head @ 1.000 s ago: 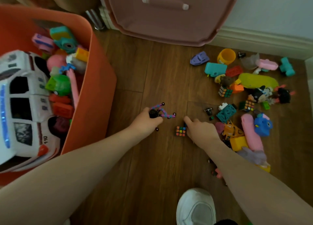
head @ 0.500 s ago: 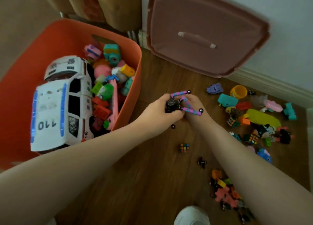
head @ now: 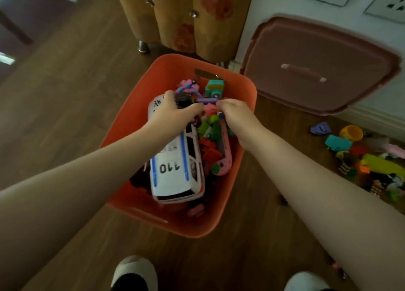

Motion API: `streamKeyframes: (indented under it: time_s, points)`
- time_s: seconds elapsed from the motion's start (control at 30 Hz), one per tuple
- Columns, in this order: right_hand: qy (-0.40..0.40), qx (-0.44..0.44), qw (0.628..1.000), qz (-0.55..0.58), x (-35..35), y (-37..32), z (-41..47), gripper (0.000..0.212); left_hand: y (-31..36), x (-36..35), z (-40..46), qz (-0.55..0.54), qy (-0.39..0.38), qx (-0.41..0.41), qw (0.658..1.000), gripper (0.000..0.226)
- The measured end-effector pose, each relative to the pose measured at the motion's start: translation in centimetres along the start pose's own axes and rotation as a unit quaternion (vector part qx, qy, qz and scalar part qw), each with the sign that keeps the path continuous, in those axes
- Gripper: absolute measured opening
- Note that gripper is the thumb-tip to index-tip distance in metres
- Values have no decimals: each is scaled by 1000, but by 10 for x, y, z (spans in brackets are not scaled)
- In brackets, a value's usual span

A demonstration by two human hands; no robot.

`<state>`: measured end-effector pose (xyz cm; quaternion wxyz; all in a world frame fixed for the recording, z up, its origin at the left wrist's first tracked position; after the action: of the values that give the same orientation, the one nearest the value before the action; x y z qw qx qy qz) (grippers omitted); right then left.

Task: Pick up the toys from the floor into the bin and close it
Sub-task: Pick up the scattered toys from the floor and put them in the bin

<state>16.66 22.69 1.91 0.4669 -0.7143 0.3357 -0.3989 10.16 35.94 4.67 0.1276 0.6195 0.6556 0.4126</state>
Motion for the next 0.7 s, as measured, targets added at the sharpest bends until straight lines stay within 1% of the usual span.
streamKeyframes:
  time_s: [0.07,0.13,0.2,0.23,0.3,0.37,0.43,0.47,0.53,0.57,0.63,0.7]
  points:
    - [27,4,1000,-1,5,-2,-3,27,7,-2,-3,61,4,-58,996,53]
    - [65,32,997,-19,15,-4,-6,33,11,-9,-1,118,12,-110,987,52]
    - [92,72,990,-76,27,-10,-12,34,15,-14,4,159,33,-141,977,50]
    - [90,95,985,-114,30,-13,-15,34,17,-18,8,174,40,-151,972,52]
    - [66,135,970,-191,30,-18,-22,34,21,-27,18,238,66,-161,955,56]
    - [22,165,949,-267,21,-19,-27,38,22,-31,29,345,140,-152,916,60]
    - [-26,185,921,-342,8,-17,-30,44,28,-33,35,387,192,-152,889,65]
    - [-48,184,904,-384,2,-13,-29,48,30,-36,37,402,205,-163,877,68]
    - [-85,161,869,-459,-6,1,-26,55,32,-49,41,464,193,-186,844,71]
    - [-95,148,862,-475,-9,5,-24,57,32,-56,44,504,173,-192,824,69]
    - [-93,146,872,-458,-8,4,-25,57,28,-60,52,561,133,-173,799,65]
    - [-66,163,888,-424,0,-2,-30,52,19,-51,64,577,95,-117,803,69]
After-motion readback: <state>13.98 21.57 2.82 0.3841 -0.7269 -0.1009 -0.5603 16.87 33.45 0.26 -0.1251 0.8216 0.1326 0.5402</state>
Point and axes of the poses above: each hand's wrist, its own z-axis towards the middle knuckle, its own x-axis out of the back of the hand, y = z × x, the point moved 9 cm from there along z, towards the middle knuckle, and after that the axes turned 14 degrees about x, right-handed, at the moved point
